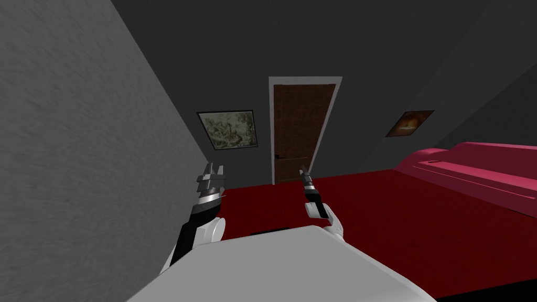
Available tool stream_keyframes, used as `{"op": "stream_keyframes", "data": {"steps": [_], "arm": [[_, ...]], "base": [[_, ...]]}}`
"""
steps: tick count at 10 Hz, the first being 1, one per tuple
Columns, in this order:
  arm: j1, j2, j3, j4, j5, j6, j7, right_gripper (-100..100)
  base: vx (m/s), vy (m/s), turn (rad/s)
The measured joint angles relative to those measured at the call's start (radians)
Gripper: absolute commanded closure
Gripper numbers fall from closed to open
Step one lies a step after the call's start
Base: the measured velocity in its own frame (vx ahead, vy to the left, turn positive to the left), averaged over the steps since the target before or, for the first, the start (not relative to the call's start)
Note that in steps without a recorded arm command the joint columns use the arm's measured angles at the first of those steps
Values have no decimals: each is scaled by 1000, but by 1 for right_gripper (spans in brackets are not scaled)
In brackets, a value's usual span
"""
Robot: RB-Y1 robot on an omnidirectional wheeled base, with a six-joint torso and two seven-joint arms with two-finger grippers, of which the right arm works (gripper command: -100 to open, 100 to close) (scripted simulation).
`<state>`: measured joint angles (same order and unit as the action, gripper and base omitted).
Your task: Pull the door open
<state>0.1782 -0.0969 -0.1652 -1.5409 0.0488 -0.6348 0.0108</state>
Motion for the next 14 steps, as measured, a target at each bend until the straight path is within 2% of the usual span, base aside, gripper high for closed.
{"op": "stream_keyframes", "data": {"steps": [2, 5, 8, 10, 11, 14], "arm": [[-21, 0, -7, 37, 0, 3, -1, -100], [-44, -4, -20, 110, -3, -17, -6, -100], [-83, -8, -38, 203, -6, -33, -12, -100], [-102, -3, -48, 266, -6, -51, -13, -100], [-118, -8, -55, 301, -8, -55, -16, -100], [-145, -9, -68, 372, -10, -64, -21, -100]], "base": [[64, -17, 62], [60, -16, 77], [95, -25, 91], [99, -18, 99], [106, -26, 74], [66, -26, 62]]}}
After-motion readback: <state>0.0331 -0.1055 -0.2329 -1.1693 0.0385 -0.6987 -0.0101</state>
